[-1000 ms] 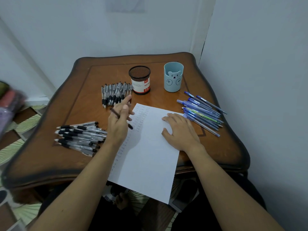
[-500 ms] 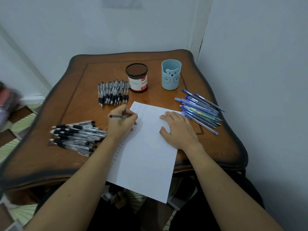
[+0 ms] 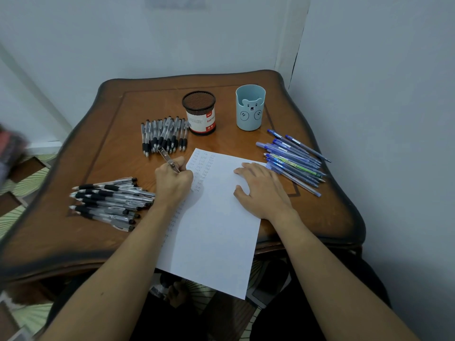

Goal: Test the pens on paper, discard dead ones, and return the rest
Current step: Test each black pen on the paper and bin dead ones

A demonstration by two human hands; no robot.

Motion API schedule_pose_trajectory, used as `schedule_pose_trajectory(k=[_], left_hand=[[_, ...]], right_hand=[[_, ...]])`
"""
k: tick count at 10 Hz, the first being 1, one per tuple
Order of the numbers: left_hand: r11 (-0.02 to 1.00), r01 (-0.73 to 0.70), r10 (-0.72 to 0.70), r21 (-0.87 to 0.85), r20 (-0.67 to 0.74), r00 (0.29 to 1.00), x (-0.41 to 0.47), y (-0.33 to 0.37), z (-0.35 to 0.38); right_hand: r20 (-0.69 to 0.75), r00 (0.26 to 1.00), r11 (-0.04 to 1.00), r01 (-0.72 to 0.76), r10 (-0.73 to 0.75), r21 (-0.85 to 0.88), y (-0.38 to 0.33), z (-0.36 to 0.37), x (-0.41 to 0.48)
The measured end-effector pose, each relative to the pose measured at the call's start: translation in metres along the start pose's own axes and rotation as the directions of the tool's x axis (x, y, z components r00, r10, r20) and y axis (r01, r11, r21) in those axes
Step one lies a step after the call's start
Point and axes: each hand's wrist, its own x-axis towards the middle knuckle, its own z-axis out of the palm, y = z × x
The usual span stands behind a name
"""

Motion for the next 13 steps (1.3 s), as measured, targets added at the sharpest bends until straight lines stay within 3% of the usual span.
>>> schedule_pose_trajectory(k=[10,13], left_hand=[[0.988,-0.121,0.119,0.095,0.021,0.993,-0.0034,0.001,0.0008],[0.991,-0.126,0.125,0.04,0.043,0.991,-0.0043,0.0014,0.0016]], right_hand=[[0.004,1.0,1.0,0.004,-0.004,-0.004,-0.0006,-0.0009,-0.0005],[0.012,1.0,1.0,-0.003,0.003,0.009,-0.0014,-0.0023,-0.0012]])
